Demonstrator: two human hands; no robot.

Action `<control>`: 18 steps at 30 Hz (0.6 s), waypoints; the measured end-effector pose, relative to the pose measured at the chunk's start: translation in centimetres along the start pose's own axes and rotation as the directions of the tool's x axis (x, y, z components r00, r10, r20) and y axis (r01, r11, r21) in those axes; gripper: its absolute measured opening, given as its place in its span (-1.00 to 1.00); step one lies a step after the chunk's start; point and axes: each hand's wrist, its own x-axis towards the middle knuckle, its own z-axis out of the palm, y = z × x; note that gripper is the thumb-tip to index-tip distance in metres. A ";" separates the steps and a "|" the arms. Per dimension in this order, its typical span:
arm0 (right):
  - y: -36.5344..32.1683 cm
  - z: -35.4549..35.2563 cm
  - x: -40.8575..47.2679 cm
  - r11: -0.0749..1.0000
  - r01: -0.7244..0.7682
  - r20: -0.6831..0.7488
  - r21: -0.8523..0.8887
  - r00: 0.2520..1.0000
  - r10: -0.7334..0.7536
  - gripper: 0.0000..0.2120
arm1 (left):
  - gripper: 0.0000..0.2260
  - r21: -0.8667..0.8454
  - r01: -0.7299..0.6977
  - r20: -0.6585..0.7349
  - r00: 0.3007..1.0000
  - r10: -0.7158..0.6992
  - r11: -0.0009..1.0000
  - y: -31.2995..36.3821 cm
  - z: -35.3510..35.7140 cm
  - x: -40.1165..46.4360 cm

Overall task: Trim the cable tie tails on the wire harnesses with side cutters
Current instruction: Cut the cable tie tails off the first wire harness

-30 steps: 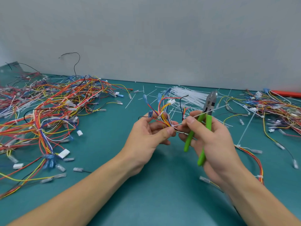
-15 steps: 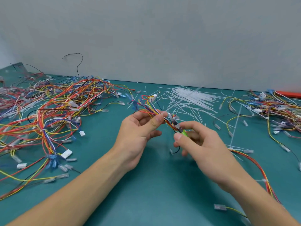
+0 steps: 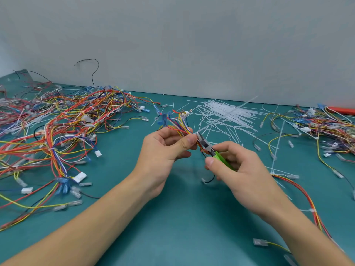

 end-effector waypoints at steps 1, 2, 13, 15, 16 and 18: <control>0.0 0.0 0.0 1.000 0.000 0.003 -0.004 1.000 0.000 -0.77 | -0.75 0.005 -0.003 0.005 1.000 0.003 1.000 0.0 0.0 0.0; 0.0 0.0 0.0 1.000 -0.001 0.004 -0.002 1.000 0.001 -0.77 | -0.77 0.008 -0.005 0.009 1.000 0.005 1.000 0.1 0.0 -0.1; 0.0 -0.4 0.2 0.995 -0.079 0.065 0.057 0.995 0.075 -0.81 | -0.82 0.072 -0.011 0.005 1.000 0.011 0.997 -0.1 -0.2 -0.1; 0.1 -0.5 0.2 0.993 -0.091 0.078 0.079 0.993 0.084 -0.80 | -0.81 0.084 -0.011 0.003 1.000 0.010 0.996 -0.2 -0.2 -0.1; 0.1 -0.5 0.2 0.992 -0.093 0.083 0.085 0.993 0.085 -0.79 | -0.81 0.090 -0.009 0.004 1.000 0.009 0.996 -0.2 -0.2 -0.1; 0.2 -0.6 0.2 0.991 -0.095 0.095 0.098 0.992 0.086 -0.78 | -0.81 0.098 -0.006 0.008 1.000 0.006 0.995 -0.2 -0.2 -0.1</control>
